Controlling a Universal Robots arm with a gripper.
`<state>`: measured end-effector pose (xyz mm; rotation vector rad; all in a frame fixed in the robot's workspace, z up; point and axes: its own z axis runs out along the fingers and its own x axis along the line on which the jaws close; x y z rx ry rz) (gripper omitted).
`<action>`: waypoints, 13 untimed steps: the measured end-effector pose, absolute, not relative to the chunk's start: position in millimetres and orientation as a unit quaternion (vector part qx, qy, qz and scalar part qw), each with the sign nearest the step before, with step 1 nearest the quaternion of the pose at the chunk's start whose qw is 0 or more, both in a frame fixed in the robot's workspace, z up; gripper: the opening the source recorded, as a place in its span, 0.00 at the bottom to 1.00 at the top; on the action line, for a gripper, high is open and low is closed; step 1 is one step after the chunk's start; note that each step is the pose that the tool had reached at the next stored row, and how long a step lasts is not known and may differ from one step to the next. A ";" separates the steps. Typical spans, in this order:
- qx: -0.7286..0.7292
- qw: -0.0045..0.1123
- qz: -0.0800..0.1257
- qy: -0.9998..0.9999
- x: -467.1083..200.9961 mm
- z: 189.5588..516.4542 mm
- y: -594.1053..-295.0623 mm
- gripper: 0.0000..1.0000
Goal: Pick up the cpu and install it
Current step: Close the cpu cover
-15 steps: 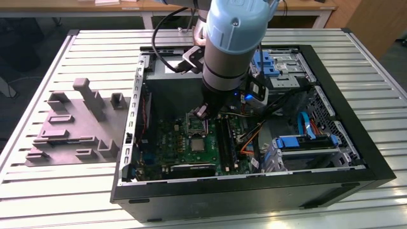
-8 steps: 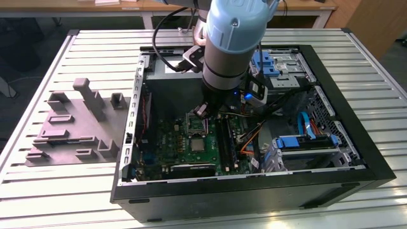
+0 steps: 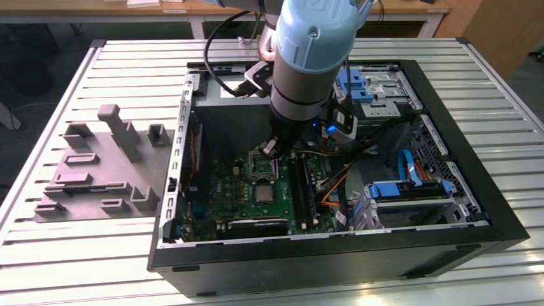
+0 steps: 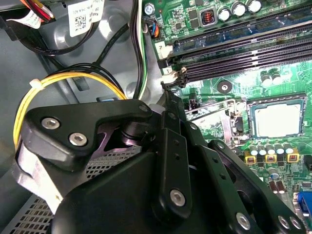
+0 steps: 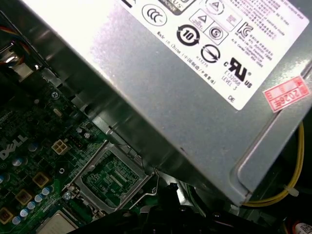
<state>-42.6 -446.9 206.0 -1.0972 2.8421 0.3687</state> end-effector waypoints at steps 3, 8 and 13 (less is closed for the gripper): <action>-0.357 0.036 0.120 0.925 -42.5 206.0 -446.9 0.11; -0.357 0.037 0.120 0.925 -41.9 205.4 -445.9 0.11; -0.357 0.037 0.121 0.925 -41.9 202.7 -445.4 0.11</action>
